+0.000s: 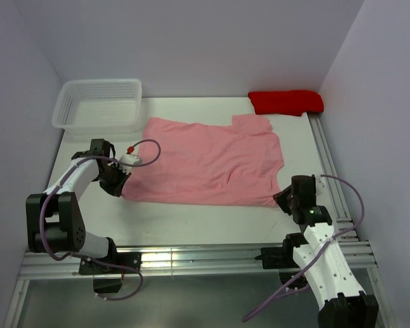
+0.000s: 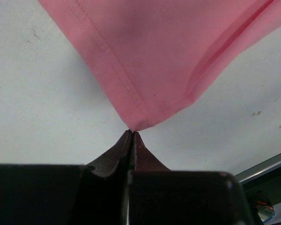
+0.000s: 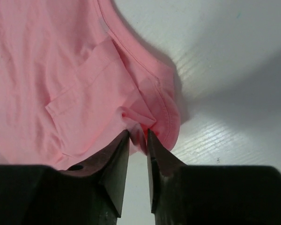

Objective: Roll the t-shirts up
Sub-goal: Flatten the tshirt

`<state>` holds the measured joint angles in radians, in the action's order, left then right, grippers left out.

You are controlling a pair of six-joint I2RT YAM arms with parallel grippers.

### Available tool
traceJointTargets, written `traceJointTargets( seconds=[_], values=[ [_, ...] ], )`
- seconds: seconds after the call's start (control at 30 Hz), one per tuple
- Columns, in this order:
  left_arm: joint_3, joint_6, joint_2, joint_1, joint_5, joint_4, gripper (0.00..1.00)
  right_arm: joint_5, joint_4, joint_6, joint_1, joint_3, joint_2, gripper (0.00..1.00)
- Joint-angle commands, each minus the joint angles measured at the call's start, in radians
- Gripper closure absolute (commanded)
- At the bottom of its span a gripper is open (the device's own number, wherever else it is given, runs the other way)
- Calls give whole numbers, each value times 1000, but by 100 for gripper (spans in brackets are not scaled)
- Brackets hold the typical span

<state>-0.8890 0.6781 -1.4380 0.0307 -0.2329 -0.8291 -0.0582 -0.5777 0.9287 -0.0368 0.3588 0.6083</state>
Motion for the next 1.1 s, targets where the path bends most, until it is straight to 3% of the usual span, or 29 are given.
traceJointTargets(
  seconds=[0.0, 0.17, 0.33, 0.37, 0.77, 0.93, 1.07],
  values=[
    [25, 61, 27, 8, 10, -10, 94, 3, -54, 19, -5, -12, -59, 69],
    [19, 66, 19, 9, -12, -25, 84, -6, -105, 9, -5, 15, -82, 56],
    [9, 90, 39, 9, -10, -47, 56, -31, -140, -13, -5, 72, -68, 46],
    [2, 86, 39, 11, -6, -42, 54, -28, -131, -16, -5, 75, -67, 46],
    [-270, -58, -54, 14, -91, -74, 53, -123, -45, -91, 2, 293, 233, 44],
    [-405, -130, -179, 11, -117, -29, 51, -75, 55, -106, 5, 299, 388, 46],
    [-494, -190, -291, 11, -170, -30, 51, -20, 99, -96, 5, 249, 416, 49]
  ],
)
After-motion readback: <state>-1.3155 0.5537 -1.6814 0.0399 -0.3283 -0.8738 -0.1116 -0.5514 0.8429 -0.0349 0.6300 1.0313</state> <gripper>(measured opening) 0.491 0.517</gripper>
